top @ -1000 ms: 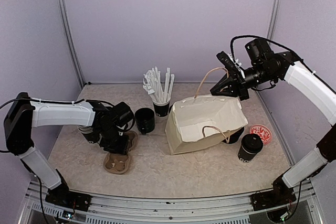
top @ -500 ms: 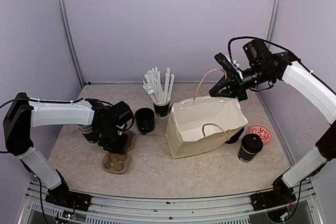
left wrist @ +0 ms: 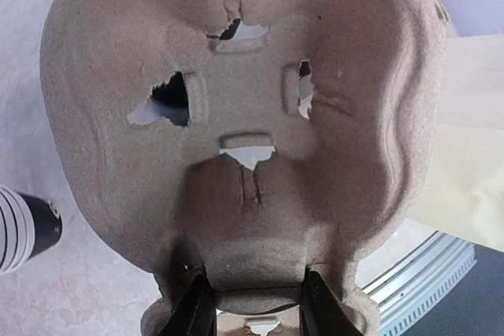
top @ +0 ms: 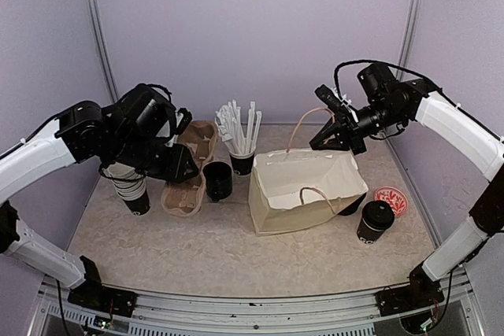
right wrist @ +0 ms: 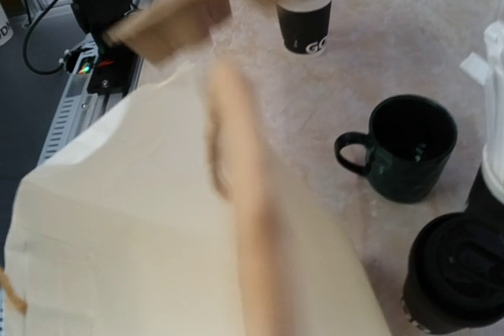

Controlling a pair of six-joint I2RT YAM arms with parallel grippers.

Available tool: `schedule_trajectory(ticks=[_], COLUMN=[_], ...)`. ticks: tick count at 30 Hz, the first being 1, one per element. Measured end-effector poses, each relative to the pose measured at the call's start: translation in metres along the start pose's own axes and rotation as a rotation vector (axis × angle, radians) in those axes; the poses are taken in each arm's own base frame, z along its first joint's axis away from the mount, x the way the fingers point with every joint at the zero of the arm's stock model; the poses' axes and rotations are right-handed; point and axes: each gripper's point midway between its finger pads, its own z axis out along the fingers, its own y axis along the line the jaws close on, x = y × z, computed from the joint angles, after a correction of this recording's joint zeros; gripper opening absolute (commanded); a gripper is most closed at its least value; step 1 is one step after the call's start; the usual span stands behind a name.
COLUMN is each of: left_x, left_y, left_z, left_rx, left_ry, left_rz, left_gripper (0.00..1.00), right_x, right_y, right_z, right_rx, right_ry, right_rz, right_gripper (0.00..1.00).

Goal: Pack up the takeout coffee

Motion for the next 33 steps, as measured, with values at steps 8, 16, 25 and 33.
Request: schedule_trajectory(ticks=[8, 16, 25, 33], left_x=[-0.05, -0.08, -0.079, -0.052], left_y=[-0.062, -0.15, -0.224, -0.255], left_z=[-0.081, -0.123, -0.076, -0.029], left_rx=[0.202, 0.439, 0.527, 0.535], left_ry=[-0.314, -0.593, -0.674, -0.606], left_rz=[0.143, 0.397, 0.687, 0.841], left_gripper=[0.27, 0.3, 0.3, 0.3], right_x=[0.003, 0.0, -0.006, -0.008], right_y=[0.005, 0.008, 0.013, 0.017], right_z=[0.01, 0.011, 0.01, 0.01], right_rx=[-0.034, -0.044, -0.073, -0.09], right_ry=[0.014, 0.009, -0.018, -0.029], right_rz=[0.035, 0.061, 0.084, 0.094], right_gripper=[0.0, 0.0, 0.0, 0.0])
